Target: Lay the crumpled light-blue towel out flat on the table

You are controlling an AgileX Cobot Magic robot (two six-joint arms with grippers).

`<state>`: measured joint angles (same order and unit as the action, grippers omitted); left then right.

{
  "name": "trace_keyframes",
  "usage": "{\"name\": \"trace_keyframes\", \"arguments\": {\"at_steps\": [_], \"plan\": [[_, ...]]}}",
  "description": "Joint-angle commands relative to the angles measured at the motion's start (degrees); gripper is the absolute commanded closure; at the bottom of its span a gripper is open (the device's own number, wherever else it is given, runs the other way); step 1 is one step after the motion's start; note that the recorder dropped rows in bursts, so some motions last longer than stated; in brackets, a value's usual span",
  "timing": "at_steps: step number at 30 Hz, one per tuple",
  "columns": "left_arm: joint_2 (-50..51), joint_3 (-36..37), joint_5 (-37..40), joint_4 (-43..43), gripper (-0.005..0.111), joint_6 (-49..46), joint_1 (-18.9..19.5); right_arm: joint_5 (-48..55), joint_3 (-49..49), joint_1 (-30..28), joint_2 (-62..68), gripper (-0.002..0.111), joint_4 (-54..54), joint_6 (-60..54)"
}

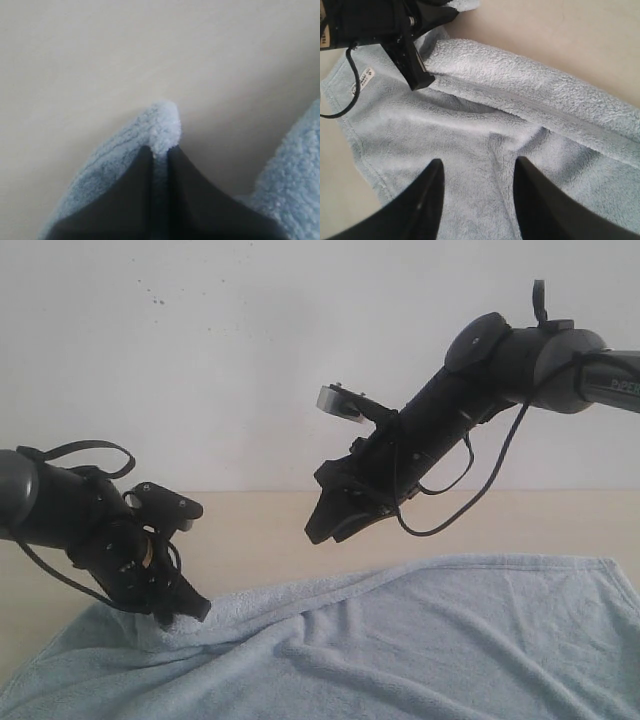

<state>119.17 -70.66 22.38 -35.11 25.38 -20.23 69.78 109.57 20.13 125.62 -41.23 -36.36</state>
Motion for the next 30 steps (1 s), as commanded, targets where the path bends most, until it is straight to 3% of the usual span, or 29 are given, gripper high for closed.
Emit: {"name": "trace_keyframes", "arguments": {"at_steps": [1,6,15,18,21,26,28,30], "plan": [[-1.23,-0.36,0.55,-6.42,0.103,7.36,-0.25,0.18,0.25,-0.19,-0.46,0.065,-0.23,0.16],[-1.82,-0.36,0.55,-22.49,0.103,30.1,-0.03,0.18,0.25,-0.19,-0.46,0.065,-0.23,0.16],[-1.6,-0.45,0.98,-64.84,0.103,67.12,1.36,0.18,0.25,-0.19,-0.46,0.065,-0.15,-0.01],[-0.36,-1.59,0.98,-64.84,0.097,66.98,2.34,0.18,0.25,-0.19,-0.46,0.065,-0.15,0.65],[1.97,-2.54,0.99,-64.84,0.075,62.36,2.86,0.18,0.25,-0.19,-0.46,0.065,-0.15,1.28],[6.68,-3.77,6.2,-64.84,0.017,62.85,3.12,0.18,0.25,-0.19,-0.46,0.065,-0.15,1.58],[7.52,-3.87,9.78,-64.84,0.006,62.72,3.12,0.18,0.25,-0.19,-0.46,0.065,0.03,2.13],[7.29,-3.87,12.61,-64.52,0.002,59.52,2.91,0.18,0.25,-0.19,-0.46,0.065,0.8,2.97]]}}
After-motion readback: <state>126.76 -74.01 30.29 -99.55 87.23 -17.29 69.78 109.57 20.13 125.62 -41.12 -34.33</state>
